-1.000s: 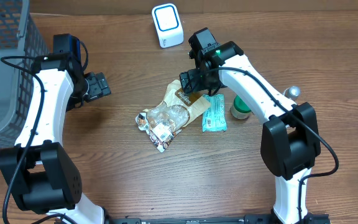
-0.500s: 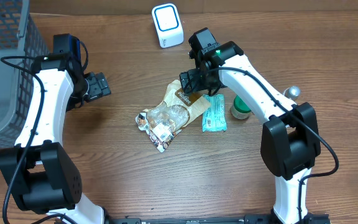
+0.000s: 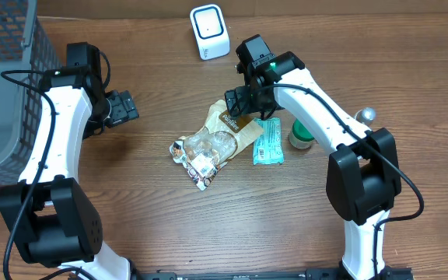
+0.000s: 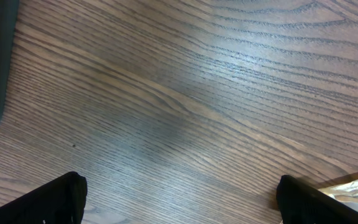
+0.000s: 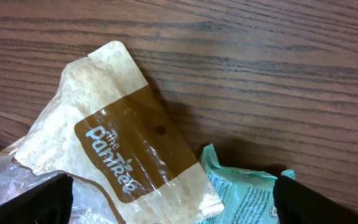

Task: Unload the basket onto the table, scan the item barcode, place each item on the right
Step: 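Open the right gripper and lift it off the pouch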

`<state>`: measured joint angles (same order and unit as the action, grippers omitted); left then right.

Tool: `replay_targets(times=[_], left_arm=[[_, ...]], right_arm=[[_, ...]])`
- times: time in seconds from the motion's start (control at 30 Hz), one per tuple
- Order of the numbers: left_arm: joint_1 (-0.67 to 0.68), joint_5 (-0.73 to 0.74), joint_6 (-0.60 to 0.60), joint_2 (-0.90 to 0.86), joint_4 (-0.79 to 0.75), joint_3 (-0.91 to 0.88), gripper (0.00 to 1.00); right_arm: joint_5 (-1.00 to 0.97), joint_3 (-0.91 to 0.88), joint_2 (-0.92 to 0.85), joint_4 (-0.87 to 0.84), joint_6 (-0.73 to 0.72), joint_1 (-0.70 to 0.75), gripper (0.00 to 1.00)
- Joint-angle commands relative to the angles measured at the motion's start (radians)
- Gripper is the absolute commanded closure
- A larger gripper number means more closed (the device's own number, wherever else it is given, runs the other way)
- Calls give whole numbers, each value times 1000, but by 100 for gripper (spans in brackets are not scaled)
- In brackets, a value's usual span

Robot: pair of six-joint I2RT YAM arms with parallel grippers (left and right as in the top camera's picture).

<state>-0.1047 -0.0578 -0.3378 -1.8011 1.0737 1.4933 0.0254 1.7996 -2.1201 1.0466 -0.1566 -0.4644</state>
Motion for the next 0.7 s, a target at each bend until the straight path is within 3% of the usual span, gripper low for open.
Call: replay_targets(times=[0.0,0.33,0.67], left_arm=[[2,-12,-3,4,-2,19,0],[2,-12,-3,4,-2,19,0],[2,-12,-3,4,-2,19,0]], right_arm=[[-6,-5,1,-6,-4,1,0],[-6,5,15,-8,-4,1,0],[-58,6,249,-16,43,-26,0]])
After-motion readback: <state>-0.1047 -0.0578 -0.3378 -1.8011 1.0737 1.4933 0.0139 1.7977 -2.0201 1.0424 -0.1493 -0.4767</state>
